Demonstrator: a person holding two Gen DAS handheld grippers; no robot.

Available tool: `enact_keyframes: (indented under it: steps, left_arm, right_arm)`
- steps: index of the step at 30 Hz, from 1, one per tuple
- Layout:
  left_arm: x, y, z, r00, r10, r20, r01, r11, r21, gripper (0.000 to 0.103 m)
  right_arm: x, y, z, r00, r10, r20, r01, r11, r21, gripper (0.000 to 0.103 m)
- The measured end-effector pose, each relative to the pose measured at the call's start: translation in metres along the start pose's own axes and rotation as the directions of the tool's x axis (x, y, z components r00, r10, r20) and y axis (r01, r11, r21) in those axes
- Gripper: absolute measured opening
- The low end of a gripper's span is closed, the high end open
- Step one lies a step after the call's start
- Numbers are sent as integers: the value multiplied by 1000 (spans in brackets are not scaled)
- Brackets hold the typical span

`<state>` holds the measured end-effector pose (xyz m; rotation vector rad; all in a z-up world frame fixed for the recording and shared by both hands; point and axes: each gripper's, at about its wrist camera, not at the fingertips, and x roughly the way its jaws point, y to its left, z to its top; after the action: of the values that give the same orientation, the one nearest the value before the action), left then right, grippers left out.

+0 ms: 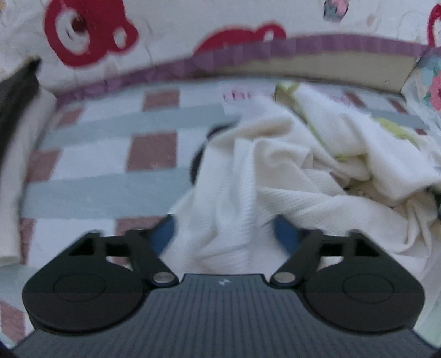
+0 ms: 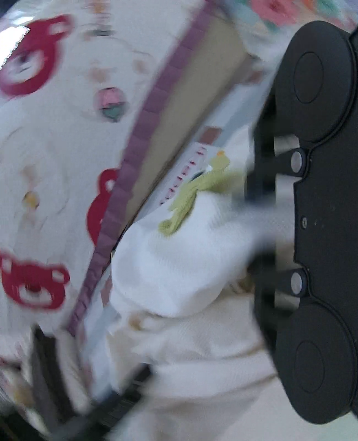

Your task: Fold clothes

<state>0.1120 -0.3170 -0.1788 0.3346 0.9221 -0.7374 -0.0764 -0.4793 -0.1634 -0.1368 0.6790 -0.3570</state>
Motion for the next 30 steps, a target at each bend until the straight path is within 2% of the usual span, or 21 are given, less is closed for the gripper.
enact_keyframes:
  steps: [1,2,3,4,5,7,10,15,17,21,24,28,30]
  left_arm:
    - [7,0,3,1000,-7,-25,7,1000,-16,80]
    - [8,0,4,999,-17,-29,17,1000,-27,68]
    - [7,-1,4,999,-28,-29,27,999,-37,35]
    - [7,-1,5,999,-39,-29,38,998,-47,14]
    - [0,-5,5,999,-33,-14,32,998,-45,8]
    - [-19,-14,6,999,0,32,1,1000,-25,6]
    - [-56,-20,8,992,18,122,-15,1000,-24,6]
    - [-112,-16,15,968,16,249,-5,999,-43,5]
    - [-129,-16,13,956,30,291,-21,999,-36,5]
    - [-161,-8,9,926,75,370,-62,997,-48,5]
    - [-192,2,2,903,92,419,-62,995,-84,5]
    - [-232,17,-9,888,116,445,-67,990,-123,5]
    - [-250,23,-20,892,111,438,-50,988,-147,5]
  right_arm:
    - [1,-12,5,1000,15,11,-16,995,94,6]
    - [0,-25,10,999,19,34,-25,982,186,6]
    - [-5,-40,16,998,11,63,-27,964,264,6]
    - [-10,-55,22,996,-3,91,-27,942,333,6]
    - [-17,-68,27,993,-14,117,-32,921,387,6]
    - [-30,-89,36,986,-32,163,-46,891,451,6]
    - [-55,-112,49,974,-60,216,-50,881,470,6]
    - [-95,-127,65,954,-88,288,-57,887,458,6]
    - [-109,-133,67,946,-85,312,-78,877,475,6]
    - [-143,-140,69,932,-69,356,-120,868,482,6]
    - [-175,-142,68,921,-45,388,-151,875,460,6]
    - [-214,-148,64,909,10,417,-218,864,453,6]
    - [-232,-153,60,901,48,430,-262,851,455,6]
